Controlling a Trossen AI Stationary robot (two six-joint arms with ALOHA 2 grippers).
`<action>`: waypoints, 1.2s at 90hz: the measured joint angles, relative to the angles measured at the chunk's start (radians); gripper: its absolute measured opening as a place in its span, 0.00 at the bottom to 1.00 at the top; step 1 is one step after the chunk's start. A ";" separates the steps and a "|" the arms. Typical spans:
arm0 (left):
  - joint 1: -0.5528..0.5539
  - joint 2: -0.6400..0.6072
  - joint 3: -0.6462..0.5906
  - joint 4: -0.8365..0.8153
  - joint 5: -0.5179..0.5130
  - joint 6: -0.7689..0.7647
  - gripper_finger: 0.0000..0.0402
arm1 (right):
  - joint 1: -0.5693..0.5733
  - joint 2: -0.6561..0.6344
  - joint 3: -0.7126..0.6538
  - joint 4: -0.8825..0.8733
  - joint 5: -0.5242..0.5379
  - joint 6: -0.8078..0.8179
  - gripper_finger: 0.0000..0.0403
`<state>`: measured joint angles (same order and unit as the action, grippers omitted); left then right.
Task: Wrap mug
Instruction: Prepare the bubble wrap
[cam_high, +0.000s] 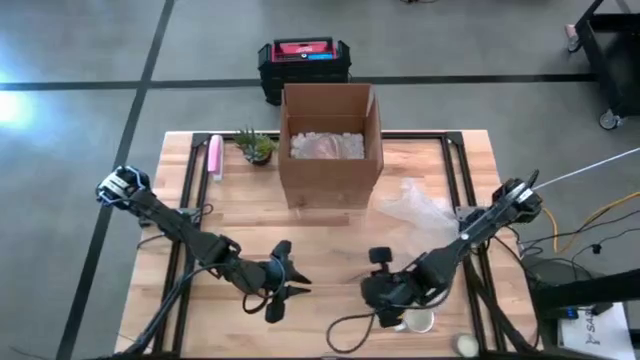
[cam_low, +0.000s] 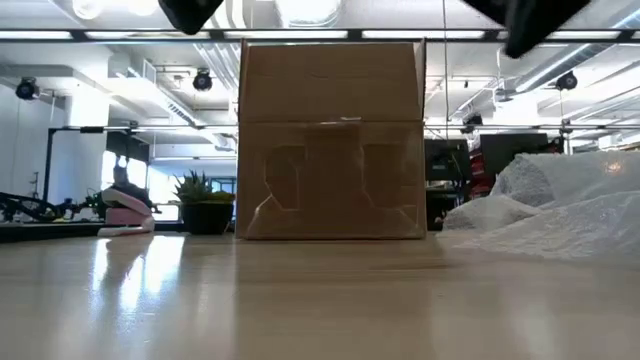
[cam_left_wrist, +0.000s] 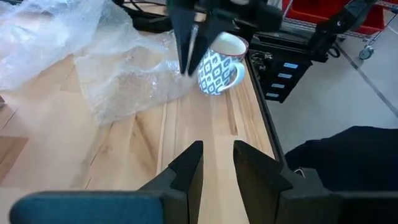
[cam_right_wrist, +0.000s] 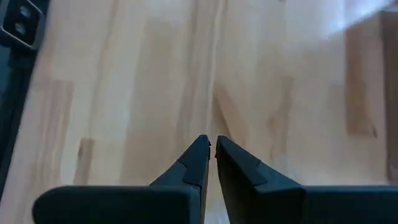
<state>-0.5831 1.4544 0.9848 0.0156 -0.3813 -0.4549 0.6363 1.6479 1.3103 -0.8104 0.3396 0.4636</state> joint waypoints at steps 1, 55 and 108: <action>0.000 0.000 0.000 0.000 0.000 0.000 0.19 | 0.003 -0.007 -0.008 0.000 0.004 0.007 0.05; 0.001 0.000 0.000 -0.009 -0.047 0.000 0.19 | 0.018 -0.159 -0.313 0.052 0.065 0.246 0.05; 0.001 0.000 0.000 -0.010 -0.047 0.000 0.19 | -0.067 -0.158 -0.305 0.050 0.080 0.181 0.05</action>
<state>-0.5823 1.4544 0.9848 0.0059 -0.4286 -0.4545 0.5694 1.4895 1.0054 -0.7607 0.4198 0.6447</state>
